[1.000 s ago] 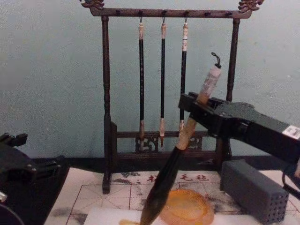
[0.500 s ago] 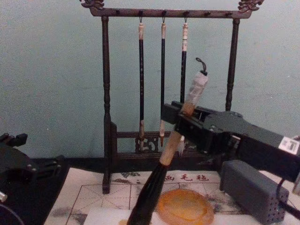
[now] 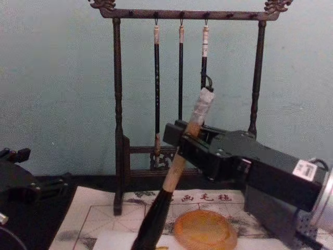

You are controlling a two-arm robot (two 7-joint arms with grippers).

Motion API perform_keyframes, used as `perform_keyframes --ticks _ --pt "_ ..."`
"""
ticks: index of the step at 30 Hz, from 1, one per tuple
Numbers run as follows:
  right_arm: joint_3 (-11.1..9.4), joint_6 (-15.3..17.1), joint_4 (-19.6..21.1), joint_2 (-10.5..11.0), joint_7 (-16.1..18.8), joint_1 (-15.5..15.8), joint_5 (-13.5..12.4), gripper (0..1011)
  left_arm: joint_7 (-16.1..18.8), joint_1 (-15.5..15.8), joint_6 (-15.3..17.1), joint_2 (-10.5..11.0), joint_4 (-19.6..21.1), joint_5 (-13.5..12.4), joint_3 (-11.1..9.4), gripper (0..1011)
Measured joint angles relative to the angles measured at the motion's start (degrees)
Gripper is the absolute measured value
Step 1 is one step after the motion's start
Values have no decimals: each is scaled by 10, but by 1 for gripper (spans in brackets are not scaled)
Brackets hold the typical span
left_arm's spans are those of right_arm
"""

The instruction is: Pick up the brush from the inkstone, write on the paper, then place the brush back to its original position.

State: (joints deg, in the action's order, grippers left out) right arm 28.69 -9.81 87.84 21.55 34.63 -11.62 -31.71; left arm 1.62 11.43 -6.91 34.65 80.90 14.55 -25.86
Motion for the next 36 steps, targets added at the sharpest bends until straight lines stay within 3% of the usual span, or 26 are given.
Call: perform_keyframes --ticks 17,36 --pt "10 -12 -32 -19 0 -14 16 185 0 0 0 0 0 0 0 1001" --pt "7 -24 -29 -16 -1 -7 35 185 0 0 0 0 0 0 0 1001"
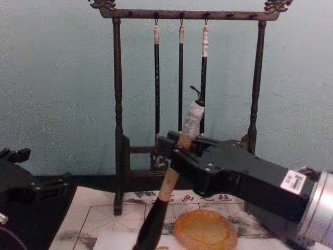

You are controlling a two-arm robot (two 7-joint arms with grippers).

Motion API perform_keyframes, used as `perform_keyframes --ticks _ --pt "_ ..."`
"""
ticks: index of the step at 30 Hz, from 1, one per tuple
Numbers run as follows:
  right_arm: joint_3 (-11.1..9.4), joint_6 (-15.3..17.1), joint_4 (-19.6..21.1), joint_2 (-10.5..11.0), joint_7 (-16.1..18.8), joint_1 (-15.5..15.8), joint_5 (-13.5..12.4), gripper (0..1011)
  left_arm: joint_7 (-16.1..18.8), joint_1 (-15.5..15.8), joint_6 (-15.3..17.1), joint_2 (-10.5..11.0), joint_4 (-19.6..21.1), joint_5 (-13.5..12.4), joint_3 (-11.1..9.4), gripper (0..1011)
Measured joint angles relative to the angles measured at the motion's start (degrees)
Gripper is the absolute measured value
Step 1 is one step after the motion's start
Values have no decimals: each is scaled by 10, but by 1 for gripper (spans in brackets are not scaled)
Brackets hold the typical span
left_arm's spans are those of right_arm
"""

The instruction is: Pick up the brush from the inkstone, write on the paper, then place the brush back to its original position.

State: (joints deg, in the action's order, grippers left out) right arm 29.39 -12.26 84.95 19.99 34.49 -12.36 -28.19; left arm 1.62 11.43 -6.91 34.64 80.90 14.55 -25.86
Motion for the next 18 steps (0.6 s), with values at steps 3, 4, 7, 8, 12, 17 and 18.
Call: perform_keyframes --ticks 3,4,7,8,12,17,18 --pt "-2 -1 4 3 -2 3 4 185 0 0 0 0 0 0 0 1001" --pt "-3 -1 5 4 -2 3 5 185 0 0 0 0 0 0 0 1001" --pt "-5 -3 9 7 -4 7 9 185 0 0 0 0 0 0 0 1001" --pt "-6 -3 10 8 -5 7 9 185 0 0 0 0 0 0 0 1001" --pt "-10 -6 14 10 -8 12 13 185 0 0 0 0 0 0 0 1001" --pt "-15 -10 15 12 -11 15 17 185 0 0 0 0 0 0 0 1001" --pt "-16 -10 16 12 -11 16 18 185 0 0 0 0 0 0 0 1001"
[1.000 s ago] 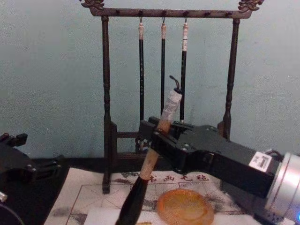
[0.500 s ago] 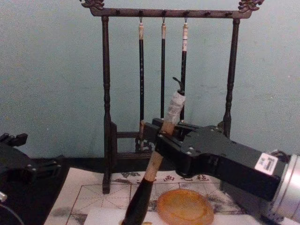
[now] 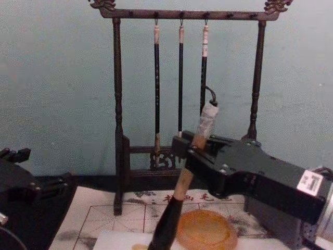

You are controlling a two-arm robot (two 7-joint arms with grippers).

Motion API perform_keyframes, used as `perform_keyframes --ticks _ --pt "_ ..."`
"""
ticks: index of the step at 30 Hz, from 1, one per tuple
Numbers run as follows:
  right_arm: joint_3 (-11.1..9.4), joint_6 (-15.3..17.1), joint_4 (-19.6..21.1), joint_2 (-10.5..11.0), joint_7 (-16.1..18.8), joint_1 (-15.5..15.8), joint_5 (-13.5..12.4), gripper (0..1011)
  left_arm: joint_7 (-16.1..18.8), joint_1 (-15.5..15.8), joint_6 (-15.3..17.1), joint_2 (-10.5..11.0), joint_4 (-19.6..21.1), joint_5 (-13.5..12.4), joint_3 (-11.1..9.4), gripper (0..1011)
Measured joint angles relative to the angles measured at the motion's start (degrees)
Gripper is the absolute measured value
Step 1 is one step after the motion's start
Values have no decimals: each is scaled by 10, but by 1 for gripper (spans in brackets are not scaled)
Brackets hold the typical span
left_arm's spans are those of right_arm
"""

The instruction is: Pick up the brush from the inkstone, write on the paper, then place the brush back to its original position.

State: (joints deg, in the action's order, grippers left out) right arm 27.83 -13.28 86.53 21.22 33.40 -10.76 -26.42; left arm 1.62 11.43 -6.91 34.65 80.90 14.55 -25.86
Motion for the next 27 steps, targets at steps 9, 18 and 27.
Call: perform_keyframes --ticks 9,18,27 --pt "-10 -6 2 2 -8 6 10 185 0 0 0 0 0 0 0 1001" --pt "-20 -15 7 2 -16 10 22 185 0 0 0 0 0 0 0 1001" --pt "-37 -18 34 8 -17 20 15 185 0 0 0 0 0 0 0 1001"
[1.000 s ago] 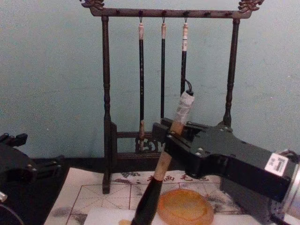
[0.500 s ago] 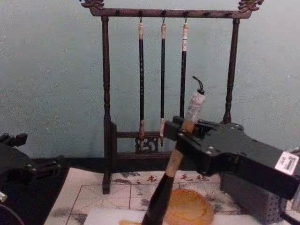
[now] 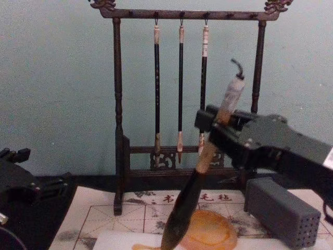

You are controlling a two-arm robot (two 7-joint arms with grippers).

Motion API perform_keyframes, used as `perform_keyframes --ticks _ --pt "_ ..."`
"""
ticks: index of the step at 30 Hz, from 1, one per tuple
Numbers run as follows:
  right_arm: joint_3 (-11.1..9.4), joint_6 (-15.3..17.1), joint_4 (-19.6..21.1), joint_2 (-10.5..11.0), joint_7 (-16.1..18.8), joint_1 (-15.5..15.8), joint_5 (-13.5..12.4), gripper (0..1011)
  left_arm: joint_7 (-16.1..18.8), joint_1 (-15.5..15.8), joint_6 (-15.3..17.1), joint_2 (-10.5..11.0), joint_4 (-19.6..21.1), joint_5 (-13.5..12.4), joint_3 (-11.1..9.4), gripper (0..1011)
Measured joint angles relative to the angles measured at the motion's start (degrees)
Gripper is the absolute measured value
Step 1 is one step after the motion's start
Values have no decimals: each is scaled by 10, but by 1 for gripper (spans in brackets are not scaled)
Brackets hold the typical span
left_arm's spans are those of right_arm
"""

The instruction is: Pick up the brush from the inkstone, write on the paper, then place the brush back to its original position.

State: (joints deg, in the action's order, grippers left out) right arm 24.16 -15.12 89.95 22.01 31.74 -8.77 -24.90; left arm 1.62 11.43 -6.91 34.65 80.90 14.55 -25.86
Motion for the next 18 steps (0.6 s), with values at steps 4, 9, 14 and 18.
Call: perform_keyframes --ticks 4,9,14,18 --pt "-12 -1 11 2 -5 4 -8 185 0 0 0 0 0 0 0 1001" --pt "-34 7 19 -1 -19 9 -28 185 0 0 0 0 0 0 0 1001" --pt "-54 22 20 -7 -36 11 -47 185 0 0 0 0 0 0 0 1001" --pt "-76 55 12 -19 -65 9 -75 185 0 0 0 0 0 0 0 1001"
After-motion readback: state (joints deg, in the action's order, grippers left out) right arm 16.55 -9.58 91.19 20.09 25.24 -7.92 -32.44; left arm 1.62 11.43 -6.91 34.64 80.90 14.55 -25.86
